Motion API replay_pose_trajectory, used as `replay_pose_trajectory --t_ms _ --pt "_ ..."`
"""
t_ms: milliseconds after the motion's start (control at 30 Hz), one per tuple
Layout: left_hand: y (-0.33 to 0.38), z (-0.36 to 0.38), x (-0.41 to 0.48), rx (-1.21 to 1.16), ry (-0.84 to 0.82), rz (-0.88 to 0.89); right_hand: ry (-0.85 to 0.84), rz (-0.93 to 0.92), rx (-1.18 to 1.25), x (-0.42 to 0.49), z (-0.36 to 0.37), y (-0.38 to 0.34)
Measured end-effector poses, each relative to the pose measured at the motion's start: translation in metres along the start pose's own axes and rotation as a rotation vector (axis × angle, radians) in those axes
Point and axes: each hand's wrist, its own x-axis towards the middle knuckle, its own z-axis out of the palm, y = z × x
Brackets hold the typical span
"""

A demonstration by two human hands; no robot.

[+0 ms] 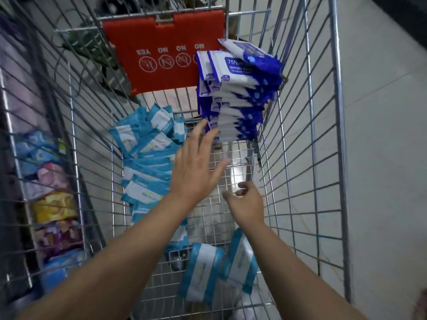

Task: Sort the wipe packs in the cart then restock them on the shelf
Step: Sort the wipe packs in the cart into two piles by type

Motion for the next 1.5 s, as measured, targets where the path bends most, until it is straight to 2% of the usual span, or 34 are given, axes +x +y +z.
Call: replay_pose_trajectory --t_ms 133,200,233,333,400,467,500,633,800,933,1033,1167,1233,1333,1433,1500 --pt "0.018 -0.01 0.028 -0.256 0.047 -0.023 0.001 0.032 0.484 -0.004 0.002 0.007" --pt "0.022 -0.016 0.047 -0.234 0.047 0.011 0.04 0.015 0.663 0.0 -0.003 -0.01" --pt "0.023 -0.02 0.055 -0.174 0.062 0.034 0.083 -0.027 0.678 0.002 -0.008 -0.022" --pt "0.024 -0.029 0.078 0.179 0.128 0.09 0.256 -0.338 0.512 0.009 -0.021 -0.058" --pt "0.026 -0.036 0.093 0.375 0.081 0.066 0.332 -0.591 0.348 0.012 -0.031 -0.084" --pt "0.027 -0.04 0.105 0.422 -0.013 -0.011 0.361 -0.767 0.102 0.02 -0.039 -0.108" --pt "0.026 -0.041 0.11 0.432 -0.045 -0.029 0.358 -0.787 -0.027 0.024 -0.042 -0.118" --pt "0.019 -0.04 0.112 0.467 -0.059 -0.009 0.306 -0.697 -0.399 0.042 -0.049 -0.14" --pt "0.013 -0.036 0.103 0.477 -0.03 0.026 0.297 -0.706 -0.473 0.046 -0.055 -0.14" --pt "0.005 -0.027 0.075 0.453 -0.003 0.069 0.281 -0.727 -0.516 0.032 -0.046 -0.109" --pt "-0.002 -0.012 0.033 0.455 -0.191 0.043 0.172 -0.64 -0.622 0.021 -0.032 -0.058" --pt "-0.011 0.02 -0.037 0.441 -0.545 0.042 -0.13 -0.279 -0.802 0.001 -0.017 0.026" --pt "-0.015 0.036 -0.07 0.372 -0.712 0.071 -0.234 -0.161 -0.883 -0.009 -0.015 0.058" --pt "-0.017 0.051 -0.106 0.265 -0.897 0.105 -0.223 -0.172 -0.991 -0.019 -0.013 0.08" --pt "-0.022 0.055 -0.124 0.211 -0.837 0.154 -0.123 -0.259 -0.971 -0.021 -0.008 0.083" --pt "-0.026 0.054 -0.132 0.206 -0.857 0.215 -0.091 -0.252 -0.94 -0.023 -0.008 0.083"
